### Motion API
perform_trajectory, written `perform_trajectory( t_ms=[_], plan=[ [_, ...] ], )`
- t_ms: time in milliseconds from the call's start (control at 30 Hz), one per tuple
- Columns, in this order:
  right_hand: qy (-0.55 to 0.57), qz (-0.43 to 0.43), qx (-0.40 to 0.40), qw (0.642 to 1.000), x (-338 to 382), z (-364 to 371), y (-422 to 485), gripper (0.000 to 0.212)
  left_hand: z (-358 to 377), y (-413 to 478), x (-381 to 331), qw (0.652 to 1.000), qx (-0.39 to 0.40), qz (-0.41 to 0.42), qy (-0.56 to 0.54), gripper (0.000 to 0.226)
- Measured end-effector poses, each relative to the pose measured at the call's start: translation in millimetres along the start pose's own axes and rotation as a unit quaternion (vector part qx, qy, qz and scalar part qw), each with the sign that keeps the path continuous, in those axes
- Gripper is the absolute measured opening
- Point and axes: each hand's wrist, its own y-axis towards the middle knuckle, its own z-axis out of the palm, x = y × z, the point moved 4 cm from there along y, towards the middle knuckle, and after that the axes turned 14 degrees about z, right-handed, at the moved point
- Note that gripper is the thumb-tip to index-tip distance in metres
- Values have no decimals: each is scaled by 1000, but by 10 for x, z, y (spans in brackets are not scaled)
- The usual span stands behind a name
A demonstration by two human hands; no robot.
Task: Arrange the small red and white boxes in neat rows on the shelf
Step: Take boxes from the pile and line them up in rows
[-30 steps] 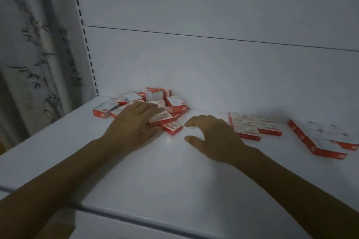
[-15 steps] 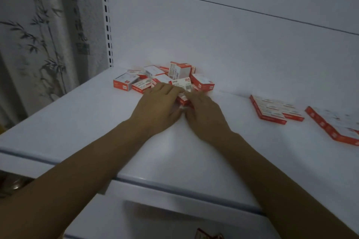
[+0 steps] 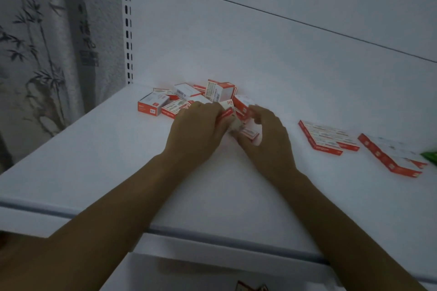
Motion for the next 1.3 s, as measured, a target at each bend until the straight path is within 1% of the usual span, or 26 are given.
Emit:
perform_trajectory(
  t_ms=[33,100,167,233,267,333,400,433,500,567,633,667,733,800,933,1000,1067,1133,1200,1300],
  plan=[
    [-4,-1,6,1000,19,7,-11,60,0,-7,-12,1000,0,-18,-16,39],
    [-27,-34,-3,999,82,20,-26,57,19,3,-20,998,9,-44,-46,37],
    [-28,-56,-3,998,98,40,-16,52,21,25,-45,997,15,-45,-65,36],
    [-11,-35,5,999,83,33,-11,51,34,34,-65,994,13,-36,-101,34],
    [-6,-26,-4,1000,73,18,-5,51,41,39,-77,992,11,-32,-122,34],
    [-2,-36,-33,999,77,-29,-4,50,56,40,-98,985,19,-40,-165,40],
    [-8,-66,-55,996,104,-62,-31,46,77,40,-119,979,34,-50,-196,48],
    [-12,-77,-61,995,116,-67,-45,44,80,44,-121,977,33,-49,-203,49],
    [-26,-95,-79,992,132,-78,-48,42,81,57,-107,974,23,-52,-220,43],
    [-66,-120,-114,984,143,-91,-50,39,87,64,-103,967,17,-57,-250,35],
    [-81,-135,-129,979,147,-100,-48,35,63,58,-118,964,4,-47,-263,27],
    [-75,-138,-125,980,145,-101,-45,35,35,52,-133,966,-7,-31,-258,25],
    [-50,-139,-106,983,145,-112,-42,39,-30,38,-175,972,-23,14,-234,28],
    [-22,-144,-75,986,170,-139,-35,46,-76,21,-198,975,-22,47,-215,32],
    [-5,-138,-2,990,232,-359,-26,60,-145,-20,-264,988,-8,53,-146,36],
    [-9,-159,19,987,215,-506,-43,60,-164,-26,-372,990,-1,111,-92,40],
    [-32,-183,-2,983,147,-660,-67,58,-158,-14,-513,981,9,189,-30,41],
    [-52,-196,-23,979,26,-800,-83,55,-117,20,-620,971,17,240,12,34],
    [-63,-193,-27,979,-135,-940,-98,51,-44,76,-723,967,16,253,17,33],
    [-73,-183,-39,980,-446,-1176,-115,49,149,208,-949,968,19,250,10,36]
  ],
)
